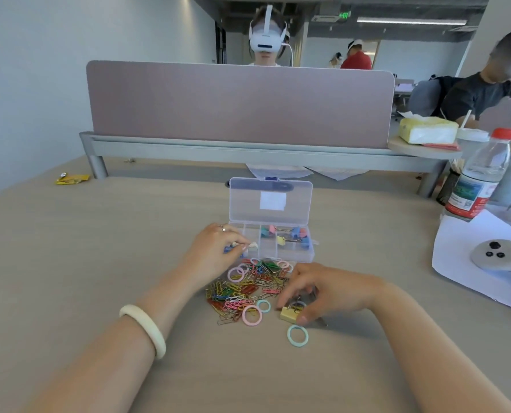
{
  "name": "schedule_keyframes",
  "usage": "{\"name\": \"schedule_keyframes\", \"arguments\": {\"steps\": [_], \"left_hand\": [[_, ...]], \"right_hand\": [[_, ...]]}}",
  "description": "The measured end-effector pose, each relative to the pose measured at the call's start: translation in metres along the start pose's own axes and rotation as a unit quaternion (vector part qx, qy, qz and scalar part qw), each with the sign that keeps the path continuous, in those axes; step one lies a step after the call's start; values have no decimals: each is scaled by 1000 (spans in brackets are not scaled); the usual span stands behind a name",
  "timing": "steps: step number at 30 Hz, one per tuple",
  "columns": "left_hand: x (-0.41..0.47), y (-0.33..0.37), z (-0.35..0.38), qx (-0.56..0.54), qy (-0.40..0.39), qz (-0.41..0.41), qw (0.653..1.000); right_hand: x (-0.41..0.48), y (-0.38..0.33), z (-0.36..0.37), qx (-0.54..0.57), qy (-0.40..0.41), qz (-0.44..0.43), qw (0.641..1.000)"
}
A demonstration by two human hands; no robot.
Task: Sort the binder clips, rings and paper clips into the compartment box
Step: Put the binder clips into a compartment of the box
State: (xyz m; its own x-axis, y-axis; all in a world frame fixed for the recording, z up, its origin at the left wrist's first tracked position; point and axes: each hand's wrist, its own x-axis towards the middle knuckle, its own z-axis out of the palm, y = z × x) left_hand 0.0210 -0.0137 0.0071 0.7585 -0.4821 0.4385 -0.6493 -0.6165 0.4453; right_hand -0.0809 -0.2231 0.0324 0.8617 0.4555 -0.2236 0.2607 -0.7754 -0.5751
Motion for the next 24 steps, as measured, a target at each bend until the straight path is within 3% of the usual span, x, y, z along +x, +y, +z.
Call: {"name": "schedule_keyframes", "arguments": {"steps": [4, 7, 13, 24], "left_hand": [[-7, -5, -1, -3, -21, -17, 1000], [-10, -4, -3, -3, -19, -20, 1000], [-12, -8, -3, -13, -12, -27, 999], [-12, -6, 0, -27, -13, -24, 999]], "right_hand": [[7, 1, 5, 22, 21, -4, 1000], [12, -1, 8, 50, 116, 5, 992], [16, 5, 7, 227, 271, 26, 935], [6, 30, -14, 362, 370, 32, 855]]}}
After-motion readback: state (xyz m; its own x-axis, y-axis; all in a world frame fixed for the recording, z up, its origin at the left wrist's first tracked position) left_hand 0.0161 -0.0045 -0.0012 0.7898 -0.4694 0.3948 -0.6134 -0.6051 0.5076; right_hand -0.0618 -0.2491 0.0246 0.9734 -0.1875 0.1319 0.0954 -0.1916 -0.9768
